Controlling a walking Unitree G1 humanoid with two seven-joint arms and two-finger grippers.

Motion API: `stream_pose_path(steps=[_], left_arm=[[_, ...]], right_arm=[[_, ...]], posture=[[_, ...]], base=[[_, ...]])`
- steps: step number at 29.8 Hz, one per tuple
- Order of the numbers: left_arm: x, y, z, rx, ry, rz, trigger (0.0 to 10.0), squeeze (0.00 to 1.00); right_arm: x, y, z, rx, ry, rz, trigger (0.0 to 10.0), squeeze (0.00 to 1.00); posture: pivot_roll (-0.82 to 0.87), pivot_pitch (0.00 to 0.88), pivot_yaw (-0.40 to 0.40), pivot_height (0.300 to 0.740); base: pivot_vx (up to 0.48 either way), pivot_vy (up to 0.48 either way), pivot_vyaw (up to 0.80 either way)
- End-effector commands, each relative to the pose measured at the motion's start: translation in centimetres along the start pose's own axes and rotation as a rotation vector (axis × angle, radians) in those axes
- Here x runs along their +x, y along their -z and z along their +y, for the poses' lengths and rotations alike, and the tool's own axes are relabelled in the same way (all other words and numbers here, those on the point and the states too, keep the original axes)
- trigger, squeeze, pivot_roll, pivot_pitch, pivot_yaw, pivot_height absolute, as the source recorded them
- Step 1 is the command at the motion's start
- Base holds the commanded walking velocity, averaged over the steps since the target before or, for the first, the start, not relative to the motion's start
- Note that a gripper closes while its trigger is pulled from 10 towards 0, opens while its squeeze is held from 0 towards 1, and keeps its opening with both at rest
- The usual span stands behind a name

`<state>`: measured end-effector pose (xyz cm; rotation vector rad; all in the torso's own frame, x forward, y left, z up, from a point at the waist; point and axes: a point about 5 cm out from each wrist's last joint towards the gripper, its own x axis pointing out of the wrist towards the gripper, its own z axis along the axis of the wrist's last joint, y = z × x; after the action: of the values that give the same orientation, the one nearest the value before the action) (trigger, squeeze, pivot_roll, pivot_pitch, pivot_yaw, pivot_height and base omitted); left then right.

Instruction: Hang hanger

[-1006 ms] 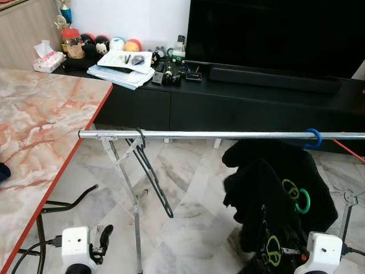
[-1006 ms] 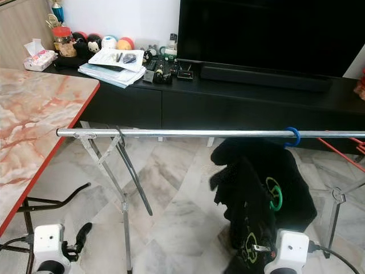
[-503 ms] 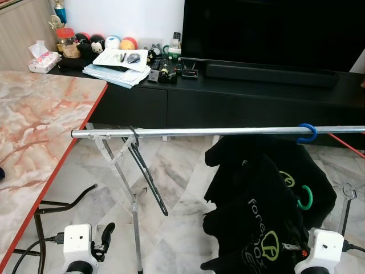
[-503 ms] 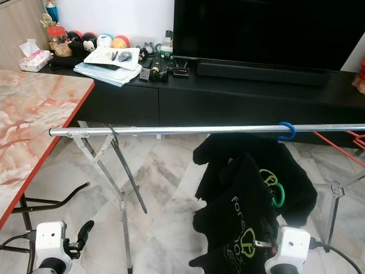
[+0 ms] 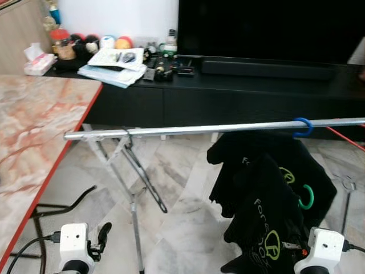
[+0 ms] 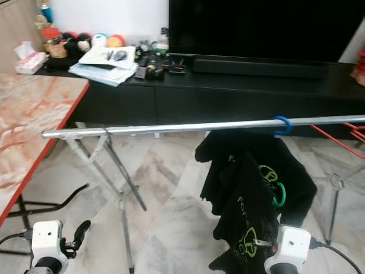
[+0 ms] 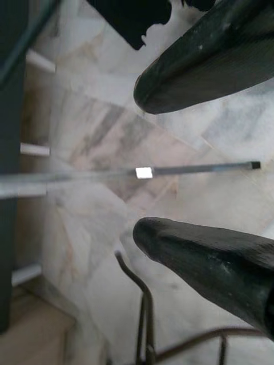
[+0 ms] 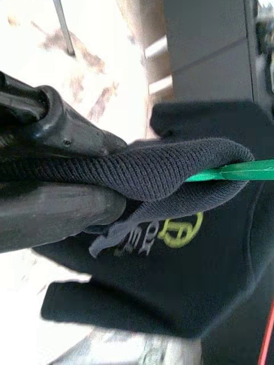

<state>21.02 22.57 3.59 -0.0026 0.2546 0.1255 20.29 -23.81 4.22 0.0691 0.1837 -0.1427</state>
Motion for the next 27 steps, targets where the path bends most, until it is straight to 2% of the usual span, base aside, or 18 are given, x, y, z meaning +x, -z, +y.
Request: stream_pose_path(steps=[1, 23, 27], left_arm=[[-0.47, 0.62, 0.26, -0.011, -0.007, 0.027, 10.0, 0.0], [-0.63, 0.74, 0.08, -0.032, -0.002, 0.023, 10.0, 0.0], [-0.71, 0.79, 0.12, -0.033, 0.0, 0.024, 10.0, 0.0]], right_arm=[[0.15, -1.29, -0.31, -0.013, 0.008, -0.068, 10.0, 0.0], [0.64, -1.71, -0.51, -0.02, 0.004, -0.083, 10.0, 0.0], [0.6, -1.71, -0.49, -0.019, 0.005, -0.084, 10.0, 0.0]], posture=[[0.02, 0.127, 0.006, 0.74], [0.02, 0.097, 0.006, 0.74], [0.02, 0.092, 0.008, 0.74]], base=[[0.0, 0.0, 0.0], [0.0, 0.0, 0.0], [-0.242, 0.0, 0.0]])
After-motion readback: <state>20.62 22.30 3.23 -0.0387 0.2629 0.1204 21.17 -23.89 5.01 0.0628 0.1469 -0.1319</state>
